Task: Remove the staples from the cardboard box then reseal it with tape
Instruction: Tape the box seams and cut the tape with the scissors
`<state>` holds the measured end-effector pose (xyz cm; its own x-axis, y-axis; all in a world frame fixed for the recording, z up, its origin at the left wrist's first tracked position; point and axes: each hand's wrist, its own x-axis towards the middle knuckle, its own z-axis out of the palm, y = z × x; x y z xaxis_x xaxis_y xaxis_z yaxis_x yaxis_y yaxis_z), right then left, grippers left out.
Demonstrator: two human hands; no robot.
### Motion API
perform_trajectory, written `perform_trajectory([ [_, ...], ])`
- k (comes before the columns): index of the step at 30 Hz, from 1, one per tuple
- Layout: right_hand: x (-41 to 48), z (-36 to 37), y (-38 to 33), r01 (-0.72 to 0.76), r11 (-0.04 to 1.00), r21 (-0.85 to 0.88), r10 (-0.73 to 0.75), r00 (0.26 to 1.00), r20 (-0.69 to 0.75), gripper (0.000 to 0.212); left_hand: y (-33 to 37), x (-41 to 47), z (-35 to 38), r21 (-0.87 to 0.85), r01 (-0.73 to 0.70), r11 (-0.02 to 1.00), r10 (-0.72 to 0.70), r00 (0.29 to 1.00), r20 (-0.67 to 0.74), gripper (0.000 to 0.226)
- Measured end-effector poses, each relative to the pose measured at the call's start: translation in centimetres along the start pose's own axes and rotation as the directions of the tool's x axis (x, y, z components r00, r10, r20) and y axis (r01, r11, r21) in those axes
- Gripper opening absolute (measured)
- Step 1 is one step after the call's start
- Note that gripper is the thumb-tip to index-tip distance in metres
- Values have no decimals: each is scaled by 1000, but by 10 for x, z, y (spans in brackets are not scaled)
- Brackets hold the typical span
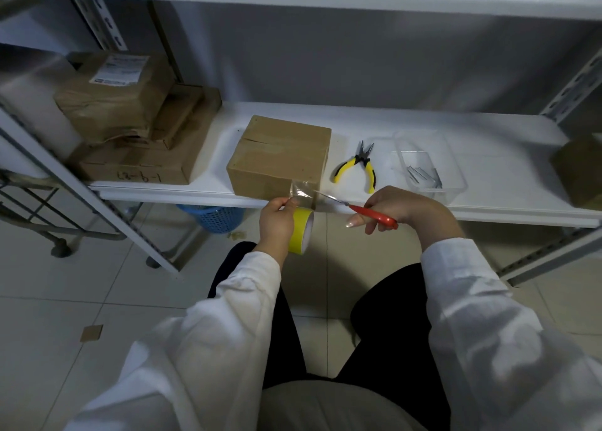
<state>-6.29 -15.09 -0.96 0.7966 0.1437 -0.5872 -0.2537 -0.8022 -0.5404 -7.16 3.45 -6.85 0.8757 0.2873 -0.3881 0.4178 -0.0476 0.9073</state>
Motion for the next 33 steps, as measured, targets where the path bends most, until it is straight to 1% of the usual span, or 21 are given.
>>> perform_trajectory([
  [5, 7, 3, -10, -40, 999, -25, 41, 997, 59, 65, -1, 2, -1, -14, -1, 1000, 1, 1000, 3, 22],
  [8, 16, 5, -19, -37, 998, -53, 41, 996, 83, 62, -1, 4, -2, -9, 10, 1000, -10, 1000, 13, 24],
  [12, 26, 4, -27, 4, 997, -74, 1, 998, 68, 59, 0, 6, -4, 4, 11, 1000, -11, 999, 35, 24],
  [17, 34, 4, -30, 47, 990, -132, -41, 998, 46, 54, -1, 10, -5, 25, 15, 1000, -15, 999, 28, 9],
  [19, 35, 4, -29, 62, 985, -161, -58, 998, 29, 54, -2, 11, -5, 31, 8, 999, -9, 1000, 29, 13],
  [22, 35, 4, -28, 72, 977, -202, -74, 997, -1, 52, -1, 11, -5, 40, -15, 999, 14, 1000, 20, 25],
  [25, 36, 3, -27, 74, 976, -203, -80, 997, -21, 47, -1, 12, -5, 49, -16, 999, 15, 1000, 19, 26],
  [29, 37, 4, -28, 65, 971, -230, -72, 997, -22, 50, -2, 14, -4, 67, -15, 998, 15, 1000, 4, 24],
  [31, 39, 6, -30, 37, 966, -256, -41, 999, -12, 53, -3, 14, -4, 118, -46, 992, 47, 999, -9, 24],
  [33, 41, 10, -32, 20, 953, -303, -21, 1000, 1, 56, -5, 15, -5, 216, -94, 972, 101, 995, -24, 24],
])
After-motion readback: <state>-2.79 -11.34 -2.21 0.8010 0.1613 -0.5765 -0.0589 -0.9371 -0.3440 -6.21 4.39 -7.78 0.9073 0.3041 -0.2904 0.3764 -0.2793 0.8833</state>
